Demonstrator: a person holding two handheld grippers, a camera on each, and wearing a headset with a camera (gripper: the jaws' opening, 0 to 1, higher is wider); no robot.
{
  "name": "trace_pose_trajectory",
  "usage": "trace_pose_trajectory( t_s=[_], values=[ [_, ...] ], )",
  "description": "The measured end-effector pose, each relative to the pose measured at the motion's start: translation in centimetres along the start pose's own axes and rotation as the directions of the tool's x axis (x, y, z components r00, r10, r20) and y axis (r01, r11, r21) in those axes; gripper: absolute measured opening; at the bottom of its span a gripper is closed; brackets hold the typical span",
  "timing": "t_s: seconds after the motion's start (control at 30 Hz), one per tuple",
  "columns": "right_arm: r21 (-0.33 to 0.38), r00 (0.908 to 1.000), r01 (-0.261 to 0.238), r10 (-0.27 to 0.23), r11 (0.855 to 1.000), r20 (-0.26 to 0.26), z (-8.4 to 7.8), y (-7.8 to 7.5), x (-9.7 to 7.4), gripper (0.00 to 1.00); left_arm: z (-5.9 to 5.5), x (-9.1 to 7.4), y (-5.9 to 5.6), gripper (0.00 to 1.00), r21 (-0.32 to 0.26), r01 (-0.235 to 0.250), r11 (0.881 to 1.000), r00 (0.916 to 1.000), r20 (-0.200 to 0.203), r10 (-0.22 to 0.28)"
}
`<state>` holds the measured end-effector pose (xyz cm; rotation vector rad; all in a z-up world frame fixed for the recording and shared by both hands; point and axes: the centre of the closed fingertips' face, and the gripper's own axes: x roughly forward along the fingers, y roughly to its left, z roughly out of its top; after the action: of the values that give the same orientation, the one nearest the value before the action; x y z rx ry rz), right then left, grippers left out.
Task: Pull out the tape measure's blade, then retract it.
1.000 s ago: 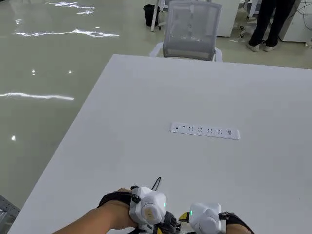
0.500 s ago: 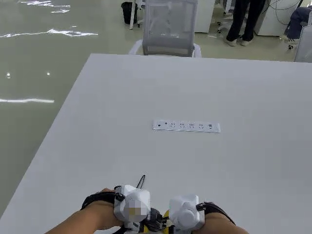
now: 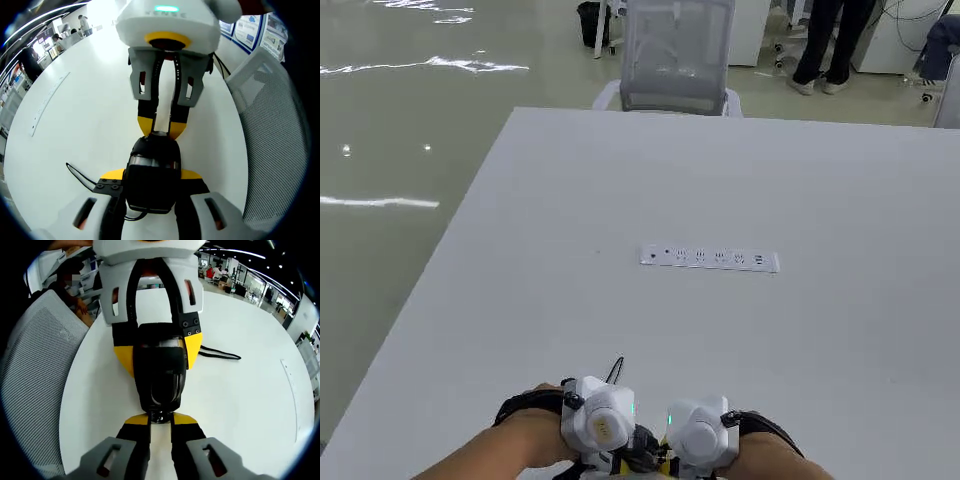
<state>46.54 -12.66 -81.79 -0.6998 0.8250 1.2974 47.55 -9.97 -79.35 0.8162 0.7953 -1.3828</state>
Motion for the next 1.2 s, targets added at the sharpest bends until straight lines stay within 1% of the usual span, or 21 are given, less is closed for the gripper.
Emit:
trace_pose_trajectory(
  t_s=[0.07,0.1,0.17,0.2,0.27,0.3,0.37,0.47,0.53,0.83,0.87,0.97,1.2],
  values=[
    [0.017,0.9998,-0.005,0.005,1.0,-0.02,0.0,0.0,0.0,0.13,0.0,0.0,0.0,0.33,0.003,-0.003,1.0,1.0,0.004,0.003],
    [0.011,0.9996,-0.007,0.007,1.0,-0.026,0.0,0.0,0.0,0.13,0.0,0.0,0.0,0.33,0.003,-0.003,1.0,1.0,0.003,0.003],
    [-0.032,0.9989,-0.02,0.018,0.999,-0.043,-0.1,0.2,-0.1,0.13,0.0,0.0,0.0,0.33,0.006,-0.003,1.0,1.0,0.0,0.003],
    [-0.042,0.9985,-0.026,0.024,0.999,-0.05,-0.1,0.2,-0.2,0.12,0.0,0.0,-0.1,0.33,0.003,-0.002,1.0,1.0,-0.001,0.002],
    [-0.035,0.9982,-0.027,0.025,0.999,-0.055,-0.2,0.1,-0.2,0.12,0.0,0.0,-0.1,0.33,-0.005,-0.002,1.0,1.0,-0.002,0.002],
    [-0.021,0.9981,-0.026,0.024,0.999,-0.056,-0.3,0.1,-0.2,0.12,0.0,0.0,-0.1,0.33,-0.003,-0.002,1.0,1.0,-0.005,0.002],
    [-0.015,0.9983,-0.024,0.023,1.0,-0.053,-0.4,0.0,-0.2,0.12,0.0,0.0,0.0,0.33,-0.004,-0.002,1.0,1.0,-0.005,0.002],
    [-0.012,0.9985,-0.023,0.023,1.0,-0.051,-0.5,0.0,-0.5,0.12,0.0,-0.1,0.0,0.33,-0.012,0.0,1.0,1.0,0.005,0.0],
    [-0.013,0.9985,-0.024,0.023,1.0,-0.05,-0.5,0.0,-0.4,0.12,0.0,0.0,0.0,0.33,-0.011,0.001,1.0,1.0,0.007,-0.001],
    [-0.042,0.9973,-0.028,0.025,0.999,-0.068,-0.7,0.1,-0.5,0.11,0.1,0.1,-0.1,0.33,-0.007,0.004,1.0,0.9999,-0.016,-0.004],
    [-0.054,0.9972,-0.027,0.023,0.998,-0.071,-0.6,0.0,-0.6,0.11,0.1,0.0,-0.1,0.33,-0.009,0.004,1.0,0.9999,-0.016,-0.004],
    [-0.033,0.997,-0.025,0.023,0.999,-0.074,-0.8,0.0,-0.7,0.11,0.0,0.0,-0.1,0.33,-0.013,0.002,1.0,0.9999,-0.014,-0.002],
    [-0.042,0.9965,-0.028,0.025,0.999,-0.08,-1.2,-0.1,-0.8,0.11,0.1,0.1,-0.1,0.33,-0.021,0.002,1.0,0.9999,-0.013,-0.002]
  ],
)
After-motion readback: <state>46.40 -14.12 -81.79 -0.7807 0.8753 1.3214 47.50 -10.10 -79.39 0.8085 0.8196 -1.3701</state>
